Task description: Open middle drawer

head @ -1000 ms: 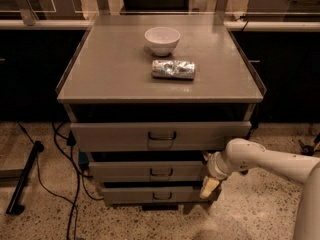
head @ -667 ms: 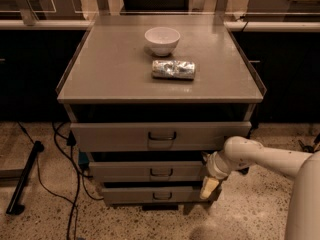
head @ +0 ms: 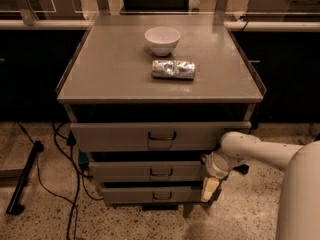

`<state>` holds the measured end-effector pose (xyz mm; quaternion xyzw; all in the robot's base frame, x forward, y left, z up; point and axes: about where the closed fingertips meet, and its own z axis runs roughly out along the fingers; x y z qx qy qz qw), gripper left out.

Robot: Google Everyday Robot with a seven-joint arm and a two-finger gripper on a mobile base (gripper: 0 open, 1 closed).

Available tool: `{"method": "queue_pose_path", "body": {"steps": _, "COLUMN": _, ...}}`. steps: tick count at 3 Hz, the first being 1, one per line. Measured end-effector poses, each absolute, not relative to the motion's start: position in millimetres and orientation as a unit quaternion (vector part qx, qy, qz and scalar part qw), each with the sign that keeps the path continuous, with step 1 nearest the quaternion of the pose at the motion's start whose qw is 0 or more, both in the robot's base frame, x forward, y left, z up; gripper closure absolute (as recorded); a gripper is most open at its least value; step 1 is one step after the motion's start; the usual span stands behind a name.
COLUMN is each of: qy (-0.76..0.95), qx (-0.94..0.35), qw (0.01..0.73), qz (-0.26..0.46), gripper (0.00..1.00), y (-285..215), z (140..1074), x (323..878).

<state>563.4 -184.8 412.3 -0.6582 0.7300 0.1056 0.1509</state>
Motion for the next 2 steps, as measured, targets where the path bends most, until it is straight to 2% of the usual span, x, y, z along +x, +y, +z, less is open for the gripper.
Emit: {"method": "queue_pose_path", "body": {"steps": 2, "qy": 0.732, "qx": -0.661, "qw": 0.105, "qz": 0.122, "gripper": 0.0, "y": -185.9, "z": 416.6, "x": 540.9}}
